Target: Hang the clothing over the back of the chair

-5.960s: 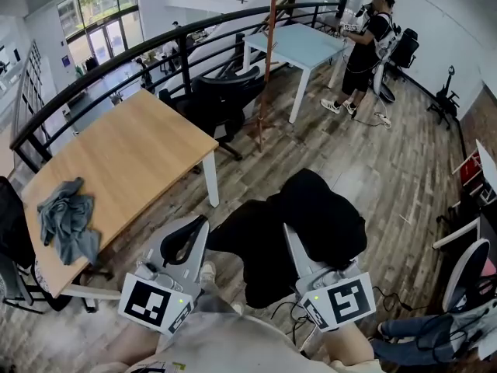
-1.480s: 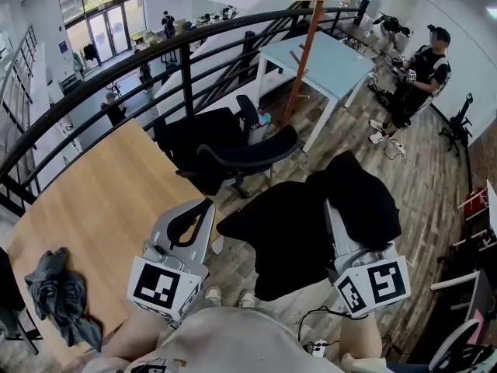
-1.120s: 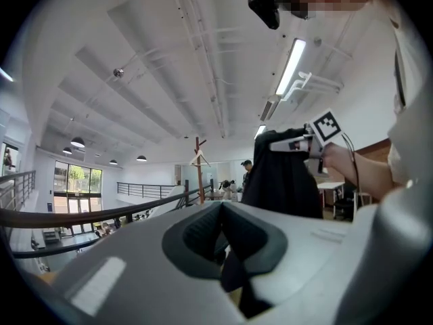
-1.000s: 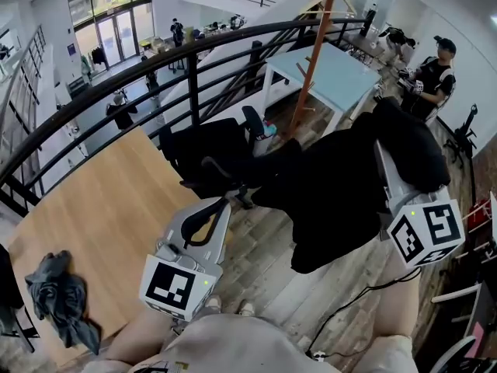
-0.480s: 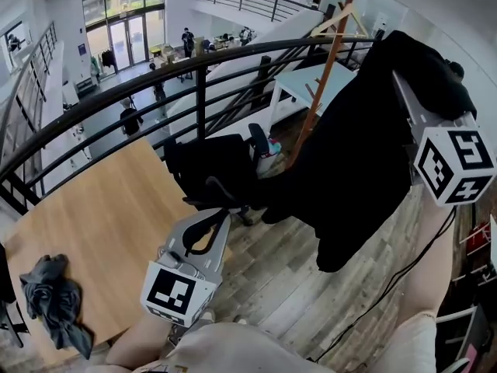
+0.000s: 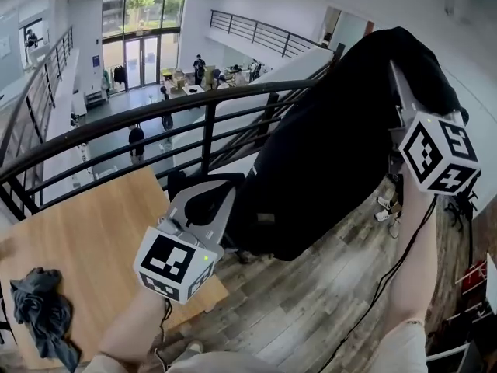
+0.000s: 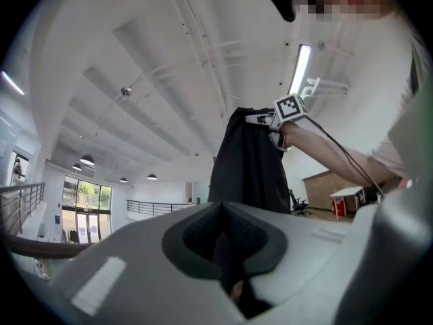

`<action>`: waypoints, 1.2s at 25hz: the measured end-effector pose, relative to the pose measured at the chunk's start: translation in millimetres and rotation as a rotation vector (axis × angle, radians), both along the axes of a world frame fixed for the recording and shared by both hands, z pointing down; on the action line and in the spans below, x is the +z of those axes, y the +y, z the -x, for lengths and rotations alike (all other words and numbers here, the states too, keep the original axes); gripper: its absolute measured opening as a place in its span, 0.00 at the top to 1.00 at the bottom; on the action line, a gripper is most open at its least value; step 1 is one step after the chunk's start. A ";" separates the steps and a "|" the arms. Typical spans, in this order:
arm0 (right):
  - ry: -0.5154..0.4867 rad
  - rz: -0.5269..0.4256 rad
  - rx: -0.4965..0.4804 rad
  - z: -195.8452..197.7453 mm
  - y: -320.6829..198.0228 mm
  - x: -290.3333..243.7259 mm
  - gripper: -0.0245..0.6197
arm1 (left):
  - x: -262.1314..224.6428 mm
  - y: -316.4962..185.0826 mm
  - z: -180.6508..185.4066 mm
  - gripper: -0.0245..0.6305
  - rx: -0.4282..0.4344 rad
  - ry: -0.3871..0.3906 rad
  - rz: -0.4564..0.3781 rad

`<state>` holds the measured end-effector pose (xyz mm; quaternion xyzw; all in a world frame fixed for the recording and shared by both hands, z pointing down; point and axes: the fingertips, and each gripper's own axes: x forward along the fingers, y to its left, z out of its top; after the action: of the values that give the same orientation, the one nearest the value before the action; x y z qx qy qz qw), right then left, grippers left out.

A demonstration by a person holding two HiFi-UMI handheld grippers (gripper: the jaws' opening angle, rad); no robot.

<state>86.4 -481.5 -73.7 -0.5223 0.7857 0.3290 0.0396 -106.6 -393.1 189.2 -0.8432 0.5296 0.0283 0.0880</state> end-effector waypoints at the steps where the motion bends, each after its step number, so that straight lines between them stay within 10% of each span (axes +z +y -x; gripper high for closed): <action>1: -0.012 -0.015 -0.018 6.6 -4.7 -4.9 0.80 | -8.2 -9.2 4.2 0.96 -0.002 0.007 0.000; 16: 0.203 -0.105 -0.316 162.8 -84.4 96.0 0.81 | -7.9 -124.1 72.5 0.96 -0.102 0.098 0.078; 30: 0.327 0.056 -0.422 189.5 -102.3 303.0 0.82 | 84.0 -170.2 58.3 0.96 -0.140 0.014 0.116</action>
<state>-103.1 -583.8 229.3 -0.2877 0.8819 0.3718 -0.0344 -164.9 -563.3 273.2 -0.8077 0.5884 -0.0027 0.0371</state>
